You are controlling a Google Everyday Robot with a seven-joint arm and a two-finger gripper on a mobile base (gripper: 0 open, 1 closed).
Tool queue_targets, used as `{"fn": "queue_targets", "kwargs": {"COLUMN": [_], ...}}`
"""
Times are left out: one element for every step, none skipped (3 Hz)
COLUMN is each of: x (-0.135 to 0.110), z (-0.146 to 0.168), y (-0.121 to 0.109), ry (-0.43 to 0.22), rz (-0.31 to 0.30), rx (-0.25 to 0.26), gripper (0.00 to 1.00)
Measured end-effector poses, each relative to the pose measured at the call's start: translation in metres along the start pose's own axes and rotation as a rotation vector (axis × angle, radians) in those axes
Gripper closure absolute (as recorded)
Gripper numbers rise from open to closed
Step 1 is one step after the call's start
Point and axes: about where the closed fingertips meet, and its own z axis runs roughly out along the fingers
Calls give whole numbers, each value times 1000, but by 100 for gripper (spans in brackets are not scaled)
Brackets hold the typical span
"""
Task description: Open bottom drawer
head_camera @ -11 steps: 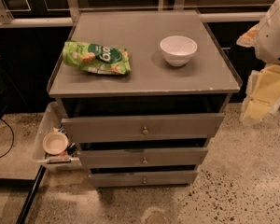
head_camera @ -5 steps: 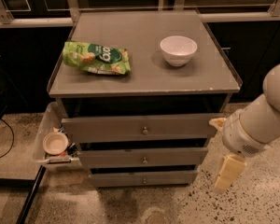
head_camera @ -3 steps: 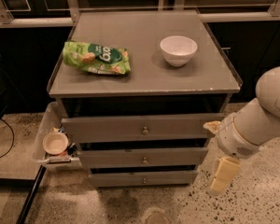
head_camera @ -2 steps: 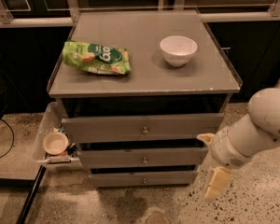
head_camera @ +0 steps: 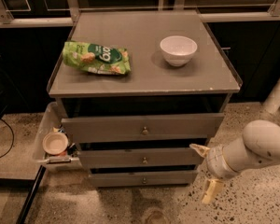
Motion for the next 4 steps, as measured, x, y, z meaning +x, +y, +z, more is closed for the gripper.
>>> {"fn": "queue_targets", "kwargs": {"x": [42,42,60,90], "z": [16,22,58,101], "y": [-13,-11,-3,-10], "ry": [53,64,87,106], "rz": [15,16,6,-36], "rx": [57,57,67,144], "gripper": [0,0,0,0]}}
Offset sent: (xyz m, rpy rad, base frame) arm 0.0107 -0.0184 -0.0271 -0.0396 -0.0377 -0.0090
